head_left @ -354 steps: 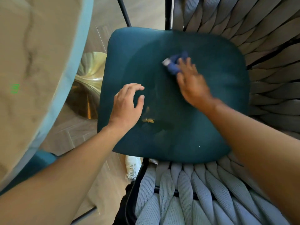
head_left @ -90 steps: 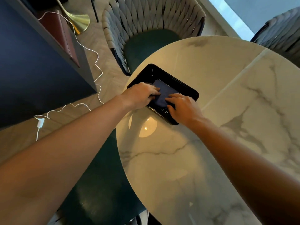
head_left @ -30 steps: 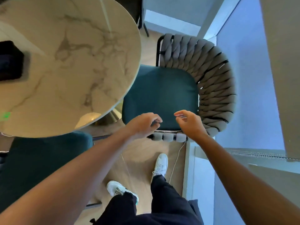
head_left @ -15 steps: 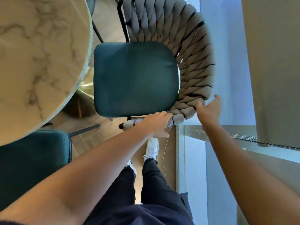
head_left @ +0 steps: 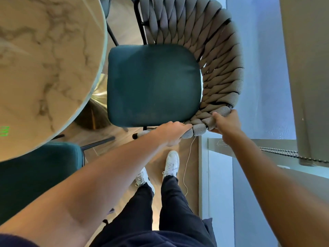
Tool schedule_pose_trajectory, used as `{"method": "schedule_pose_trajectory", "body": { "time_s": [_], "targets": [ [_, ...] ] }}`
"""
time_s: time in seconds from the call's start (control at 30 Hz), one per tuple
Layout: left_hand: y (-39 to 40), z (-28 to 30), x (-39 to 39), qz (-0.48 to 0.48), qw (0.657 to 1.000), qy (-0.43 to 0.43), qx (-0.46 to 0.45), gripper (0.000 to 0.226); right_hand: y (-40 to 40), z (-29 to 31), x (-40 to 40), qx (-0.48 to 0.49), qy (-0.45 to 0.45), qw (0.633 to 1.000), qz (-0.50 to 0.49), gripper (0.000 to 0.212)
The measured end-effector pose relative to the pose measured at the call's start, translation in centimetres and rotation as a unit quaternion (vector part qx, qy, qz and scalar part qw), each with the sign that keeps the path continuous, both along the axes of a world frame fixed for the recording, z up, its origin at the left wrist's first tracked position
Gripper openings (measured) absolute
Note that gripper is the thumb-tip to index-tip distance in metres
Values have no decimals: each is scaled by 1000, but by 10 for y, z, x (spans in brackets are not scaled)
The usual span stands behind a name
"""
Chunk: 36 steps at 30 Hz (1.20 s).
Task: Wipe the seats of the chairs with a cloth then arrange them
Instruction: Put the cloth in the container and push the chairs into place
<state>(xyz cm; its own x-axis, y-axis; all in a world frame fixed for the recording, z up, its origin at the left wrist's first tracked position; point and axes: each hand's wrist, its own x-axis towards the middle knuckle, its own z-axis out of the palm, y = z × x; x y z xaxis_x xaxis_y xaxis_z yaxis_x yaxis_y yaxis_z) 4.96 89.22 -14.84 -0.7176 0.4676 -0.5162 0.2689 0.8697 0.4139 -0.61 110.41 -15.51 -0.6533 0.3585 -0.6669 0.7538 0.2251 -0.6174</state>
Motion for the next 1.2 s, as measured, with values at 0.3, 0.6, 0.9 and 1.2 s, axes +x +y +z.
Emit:
{"method": "schedule_pose_trajectory", "body": {
  "time_s": [0.3, 0.6, 0.9, 1.2],
  "targets": [
    [-55, -7, 25, 16, 1000, 10, -18, 64, -37, -3, 30, -37, -34, 998, 30, 43],
    [-40, -12, 29, 26, 999, 0, -43, 73, -32, -10, 9, -41, -37, 998, 22, 57],
    [-32, -9, 9, -9, 995, 38, -93, 55, -36, -3, -21, -12, -7, 999, 51, 46],
    [-28, -4, 20, 6, 991, 49, -128, 48, -42, 3, -13, -16, -12, 998, 51, 36]
  ]
}}
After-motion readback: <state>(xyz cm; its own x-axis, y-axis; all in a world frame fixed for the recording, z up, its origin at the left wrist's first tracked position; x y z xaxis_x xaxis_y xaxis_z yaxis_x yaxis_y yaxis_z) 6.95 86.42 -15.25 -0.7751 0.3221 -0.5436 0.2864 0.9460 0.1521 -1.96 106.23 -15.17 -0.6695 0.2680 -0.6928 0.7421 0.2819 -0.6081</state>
